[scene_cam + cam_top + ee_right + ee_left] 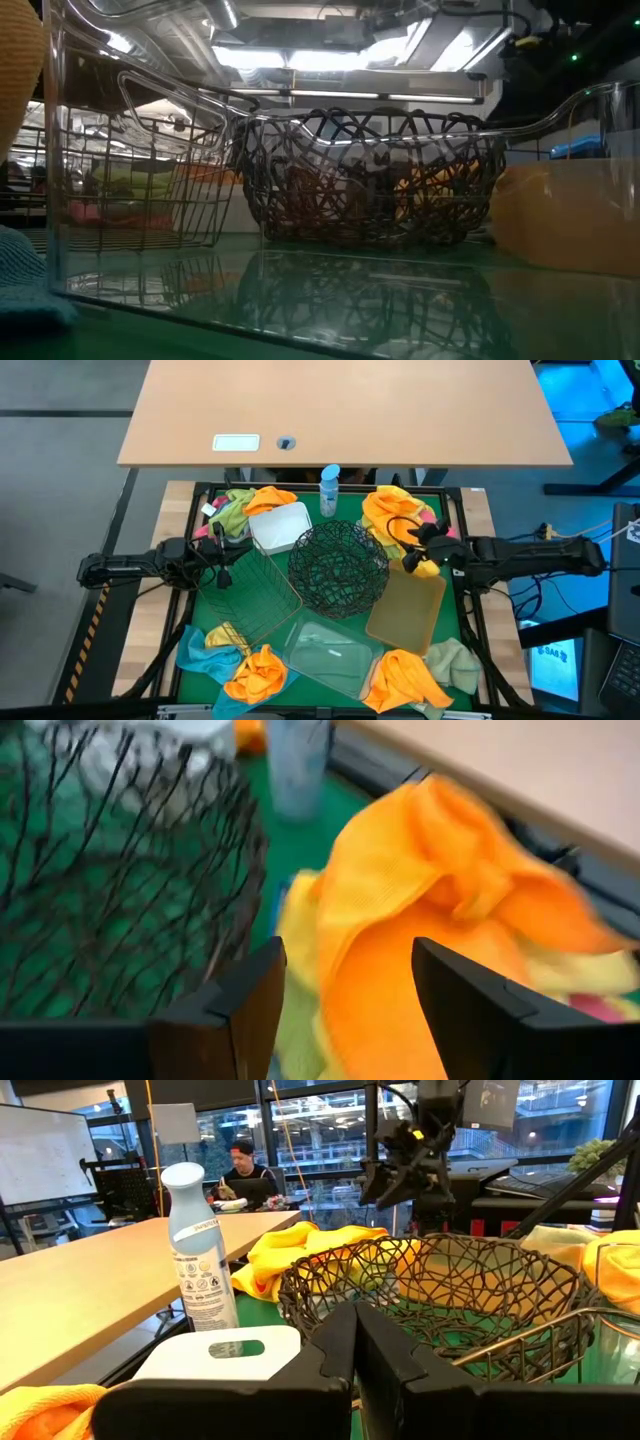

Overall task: Sort microfiber towel by color & place in baskets
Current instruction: Put the orange towel into the round wire basket

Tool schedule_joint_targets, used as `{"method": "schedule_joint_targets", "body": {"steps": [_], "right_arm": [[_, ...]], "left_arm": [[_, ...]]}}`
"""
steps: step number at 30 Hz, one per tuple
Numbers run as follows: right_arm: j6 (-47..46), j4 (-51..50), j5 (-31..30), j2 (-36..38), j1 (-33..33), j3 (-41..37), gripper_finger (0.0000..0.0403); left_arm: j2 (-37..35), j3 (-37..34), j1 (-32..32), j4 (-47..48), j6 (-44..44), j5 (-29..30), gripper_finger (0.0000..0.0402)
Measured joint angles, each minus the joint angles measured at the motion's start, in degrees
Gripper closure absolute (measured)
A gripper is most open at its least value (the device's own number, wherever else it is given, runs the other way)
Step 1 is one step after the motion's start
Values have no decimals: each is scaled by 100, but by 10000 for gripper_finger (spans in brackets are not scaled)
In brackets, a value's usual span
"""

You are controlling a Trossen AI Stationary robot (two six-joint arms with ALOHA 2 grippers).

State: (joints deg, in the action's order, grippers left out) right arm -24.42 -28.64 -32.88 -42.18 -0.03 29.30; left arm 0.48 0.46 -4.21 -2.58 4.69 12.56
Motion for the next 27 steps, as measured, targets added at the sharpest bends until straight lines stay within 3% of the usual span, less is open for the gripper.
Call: {"method": "schedule_joint_targets", "body": {"steps": [8, 15, 23, 27], "right_arm": [[22, 4, -82, -615, 0, 0, 187], [26, 11, -563, -1040, -12, 0, 187], [25, 55, -235, -1171, -448, 0, 187], [67, 218, 152, -1171, -727, 0, 209]], "left_arm": [[-1, 0, 0, 1, 0, 2, 400], [-1, 0, -1, 1, 0, 1, 400], [1, 1, -1, 0, 0, 0, 400], [1, -1, -2, 1, 0, 2, 400]]}}
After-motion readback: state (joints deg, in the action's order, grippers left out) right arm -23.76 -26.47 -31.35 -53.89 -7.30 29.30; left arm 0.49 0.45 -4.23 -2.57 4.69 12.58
